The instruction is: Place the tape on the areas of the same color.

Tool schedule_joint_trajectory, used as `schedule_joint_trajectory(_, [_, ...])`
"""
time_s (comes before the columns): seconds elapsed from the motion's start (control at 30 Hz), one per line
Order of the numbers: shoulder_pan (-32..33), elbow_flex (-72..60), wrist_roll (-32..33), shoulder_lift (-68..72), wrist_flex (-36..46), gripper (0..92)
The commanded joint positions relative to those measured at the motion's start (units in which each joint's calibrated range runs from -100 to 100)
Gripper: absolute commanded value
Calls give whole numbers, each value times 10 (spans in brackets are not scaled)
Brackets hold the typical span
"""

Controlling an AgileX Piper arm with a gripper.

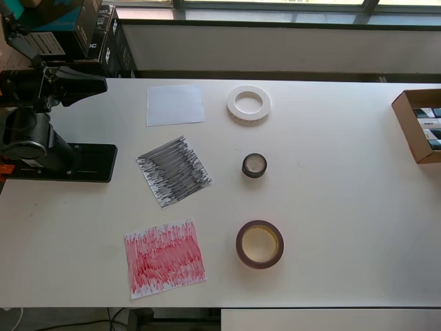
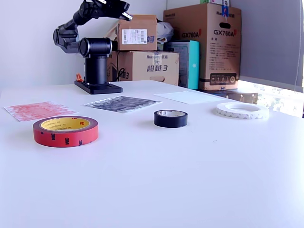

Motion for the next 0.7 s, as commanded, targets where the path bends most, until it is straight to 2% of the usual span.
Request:
schedule_joint_trajectory(0.0, [7,-170,-5,206,15,4])
schedule_joint_trajectory(0.07, [11,-268,-4,281,69,4])
schedule_joint_trajectory(0.2, [19,-496,-4,423,232,4])
schedule_joint_trajectory(0.3, [19,-623,-4,524,301,4])
schedule_joint_trajectory(0.5, [11,-773,34,671,320,4])
schedule_joint_trajectory(0.67, [4,-816,64,754,320,4])
